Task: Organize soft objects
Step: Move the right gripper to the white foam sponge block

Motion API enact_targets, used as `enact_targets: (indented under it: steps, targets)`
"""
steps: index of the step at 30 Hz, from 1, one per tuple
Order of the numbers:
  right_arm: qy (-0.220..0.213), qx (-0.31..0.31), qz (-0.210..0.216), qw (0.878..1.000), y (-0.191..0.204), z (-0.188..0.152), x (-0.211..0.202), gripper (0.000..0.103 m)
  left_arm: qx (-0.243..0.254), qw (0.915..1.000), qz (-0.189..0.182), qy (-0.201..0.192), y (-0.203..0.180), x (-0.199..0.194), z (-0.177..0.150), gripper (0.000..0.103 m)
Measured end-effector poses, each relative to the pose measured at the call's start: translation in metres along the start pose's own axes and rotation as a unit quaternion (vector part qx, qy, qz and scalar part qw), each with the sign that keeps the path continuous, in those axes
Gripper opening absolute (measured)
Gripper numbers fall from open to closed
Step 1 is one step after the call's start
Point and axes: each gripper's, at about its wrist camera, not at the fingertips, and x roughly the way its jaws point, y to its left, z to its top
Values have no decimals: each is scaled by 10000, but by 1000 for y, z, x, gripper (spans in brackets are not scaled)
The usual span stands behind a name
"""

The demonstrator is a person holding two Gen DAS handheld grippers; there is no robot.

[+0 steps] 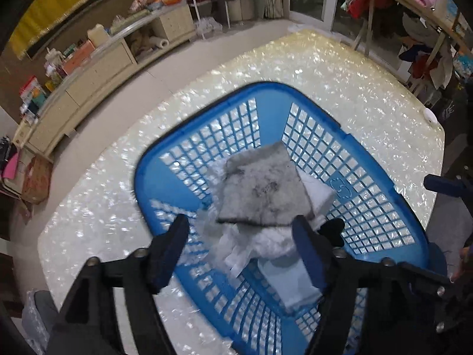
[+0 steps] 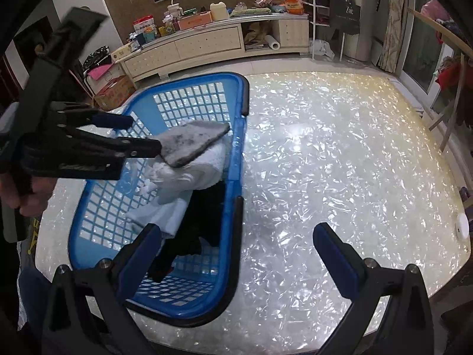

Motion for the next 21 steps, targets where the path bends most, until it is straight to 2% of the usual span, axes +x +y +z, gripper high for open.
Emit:
enact_targets:
  steps: [7,10,13,19,21]
  targets:
    - [-121,-172,31,9998,23,-2,-20,103,-305,9991,-85,-289,12,-45,-24,75]
    - [-173,-251,31,9995,34,-4,-27,103,-439,9982,95,-394,14,-63,-39,86]
    - [-210,-309,29,9993,47,-6,-32,103,-492,9976,149,-472,21,-78,-56,87]
    - [-289,-399,79,9988,73,-8,-41,103,-630,9957,257,-620,33,-100,-93,103]
    - [-299,-442,101,9985,81,-8,-42,103,-664,9954,276,-629,37,-103,-105,103]
